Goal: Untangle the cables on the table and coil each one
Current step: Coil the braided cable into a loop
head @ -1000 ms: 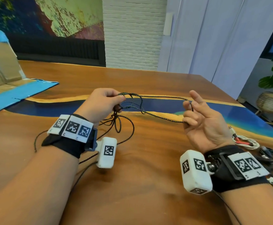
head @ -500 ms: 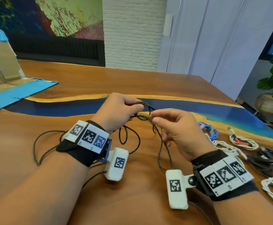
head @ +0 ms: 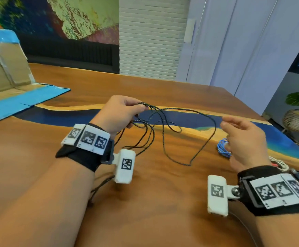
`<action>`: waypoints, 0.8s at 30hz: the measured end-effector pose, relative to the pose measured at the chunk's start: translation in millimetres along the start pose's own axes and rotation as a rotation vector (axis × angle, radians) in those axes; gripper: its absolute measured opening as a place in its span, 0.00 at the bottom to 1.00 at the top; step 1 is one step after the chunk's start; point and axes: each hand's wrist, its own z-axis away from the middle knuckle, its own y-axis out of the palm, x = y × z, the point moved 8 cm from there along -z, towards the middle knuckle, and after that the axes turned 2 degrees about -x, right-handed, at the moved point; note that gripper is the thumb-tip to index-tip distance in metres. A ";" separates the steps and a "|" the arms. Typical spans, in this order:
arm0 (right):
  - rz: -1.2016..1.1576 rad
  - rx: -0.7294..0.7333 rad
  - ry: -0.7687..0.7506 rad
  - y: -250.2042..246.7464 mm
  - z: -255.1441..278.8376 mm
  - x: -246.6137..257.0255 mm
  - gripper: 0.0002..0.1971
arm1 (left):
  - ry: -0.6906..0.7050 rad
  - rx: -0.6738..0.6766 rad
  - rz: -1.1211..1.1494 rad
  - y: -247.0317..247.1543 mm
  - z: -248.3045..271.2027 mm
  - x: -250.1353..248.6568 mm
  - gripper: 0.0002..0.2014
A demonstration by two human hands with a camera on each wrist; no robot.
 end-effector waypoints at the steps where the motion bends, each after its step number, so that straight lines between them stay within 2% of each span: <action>1: 0.088 -0.011 -0.100 1.3 4.8 10.9 0.08 | 0.029 0.029 -0.054 4.3 1.5 -2.3 0.08; 3: 0.175 0.032 -0.287 13.7 22.9 37.5 0.10 | 0.067 0.078 -0.095 15.1 5.4 -6.0 0.09; 4: 0.170 0.108 -0.348 25.6 35.0 48.2 0.10 | 0.076 0.089 -0.100 19.5 6.9 -7.2 0.09; 7: 0.180 0.436 -0.421 67.7 77.6 61.5 0.11 | 0.104 0.111 -0.129 29.9 11.7 -13.5 0.08; 8: 0.226 0.501 -0.446 76.8 86.2 60.5 0.11 | 0.116 0.121 -0.140 32.9 13.5 -15.7 0.08; 11: 0.335 0.556 -0.422 84.8 85.9 48.5 0.13 | 0.145 0.167 -0.161 42.2 18.6 -20.3 0.09; 14: 0.274 0.443 -0.312 73.6 71.1 37.9 0.08 | 0.162 0.195 -0.166 51.0 20.8 -20.7 0.09; 17: 0.038 0.315 -0.273 60.5 59.7 39.2 0.09 | 0.136 0.200 -0.173 54.0 18.2 -13.1 0.10; 21: -0.232 -0.011 -0.297 18.3 30.6 43.8 0.13 | 0.046 0.211 -0.219 42.0 11.1 1.3 0.10; 24: -0.357 -0.210 -0.204 -15.6 5.8 30.7 0.16 | -0.036 0.098 -0.068 17.7 2.4 8.8 0.09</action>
